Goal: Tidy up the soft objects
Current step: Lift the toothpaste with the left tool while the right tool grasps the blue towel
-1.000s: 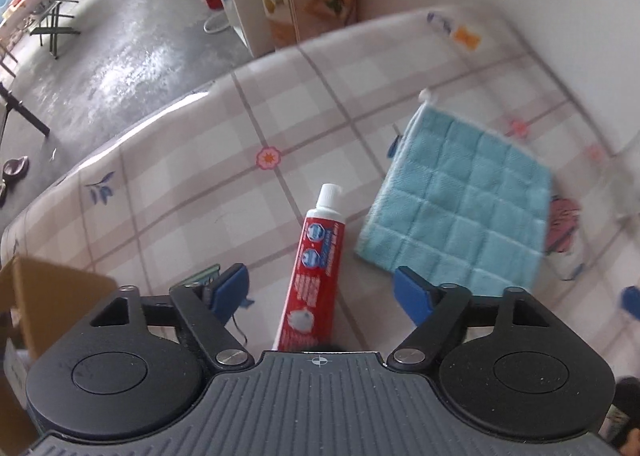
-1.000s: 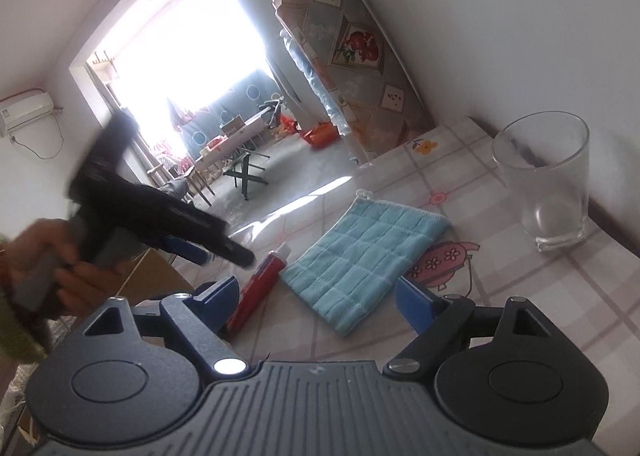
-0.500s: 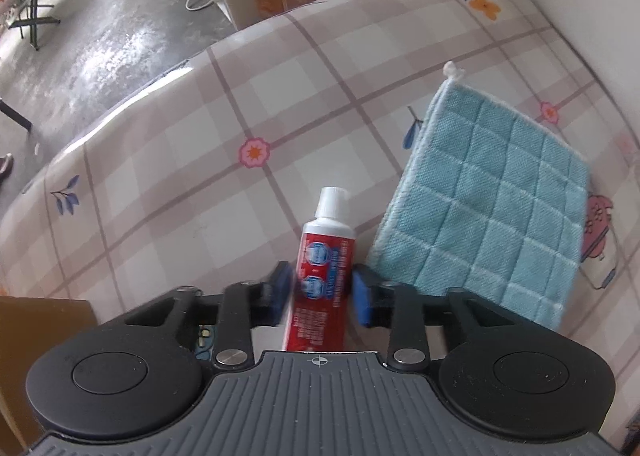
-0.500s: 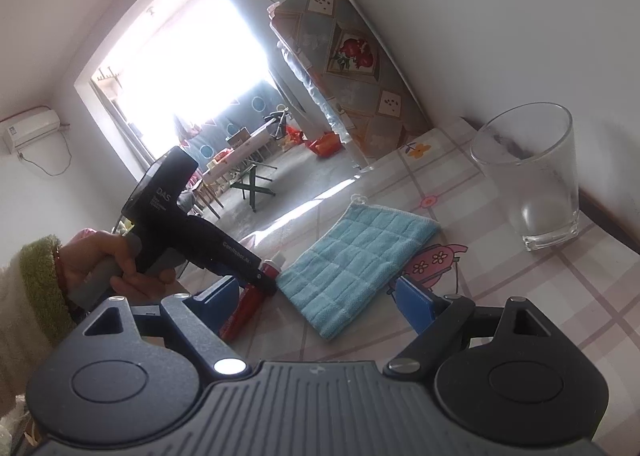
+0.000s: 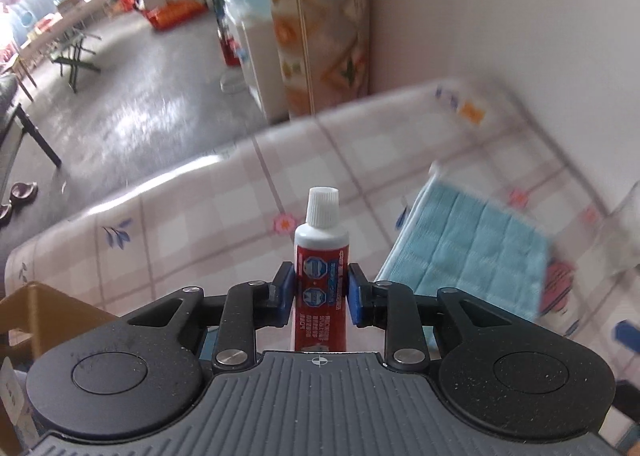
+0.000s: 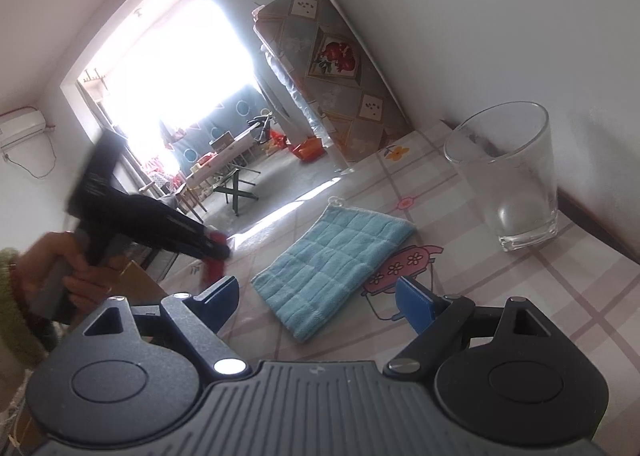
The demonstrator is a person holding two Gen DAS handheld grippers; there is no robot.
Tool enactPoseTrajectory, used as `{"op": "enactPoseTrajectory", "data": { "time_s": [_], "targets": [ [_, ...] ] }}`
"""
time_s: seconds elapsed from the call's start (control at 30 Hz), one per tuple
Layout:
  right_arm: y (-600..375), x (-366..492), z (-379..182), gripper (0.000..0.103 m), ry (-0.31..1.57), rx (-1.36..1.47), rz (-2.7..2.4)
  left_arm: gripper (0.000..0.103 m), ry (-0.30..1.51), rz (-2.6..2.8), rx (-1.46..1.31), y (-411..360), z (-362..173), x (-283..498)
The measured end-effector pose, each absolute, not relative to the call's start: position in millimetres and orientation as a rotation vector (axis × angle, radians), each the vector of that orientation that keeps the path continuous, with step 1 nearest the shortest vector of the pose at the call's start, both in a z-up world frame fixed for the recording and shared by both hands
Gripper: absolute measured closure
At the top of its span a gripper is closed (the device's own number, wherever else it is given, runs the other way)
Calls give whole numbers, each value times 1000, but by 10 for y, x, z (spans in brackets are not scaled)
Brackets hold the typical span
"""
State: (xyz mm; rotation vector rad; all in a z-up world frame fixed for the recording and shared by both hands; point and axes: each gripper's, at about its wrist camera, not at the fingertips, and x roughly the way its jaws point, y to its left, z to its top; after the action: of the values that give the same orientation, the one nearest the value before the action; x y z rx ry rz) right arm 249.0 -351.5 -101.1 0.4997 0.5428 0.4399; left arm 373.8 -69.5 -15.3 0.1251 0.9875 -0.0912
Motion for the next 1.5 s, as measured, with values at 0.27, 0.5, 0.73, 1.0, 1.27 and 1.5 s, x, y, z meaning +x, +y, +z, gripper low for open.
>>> {"op": "enactPoseTrajectory", "data": {
  "time_s": [0.27, 0.5, 0.73, 1.0, 1.27, 1.5],
  "targets": [
    [-3384, 2493, -918, 15, 516, 424, 422, 78, 831, -93, 12, -528, 368, 3368],
    [-2904, 2858, -637, 0, 570, 184, 508, 78, 775, -85, -85, -270, 696, 3033],
    [-2440, 3606, -820, 0, 738, -27, 465, 78, 747, -74, -182, 40, 857, 2657],
    [-2144, 3750, -1150, 0, 848, -216, 480, 78, 704, -33, -269, 481, 981, 2263],
    [-2283, 3578, -1000, 44, 883, -216, 472, 78, 652, 24, -340, 948, 1059, 1678],
    [-2499, 3114, -960, 60, 895, -199, 471, 78, 627, 95, -383, 1307, 1039, 1163]
  ]
}}
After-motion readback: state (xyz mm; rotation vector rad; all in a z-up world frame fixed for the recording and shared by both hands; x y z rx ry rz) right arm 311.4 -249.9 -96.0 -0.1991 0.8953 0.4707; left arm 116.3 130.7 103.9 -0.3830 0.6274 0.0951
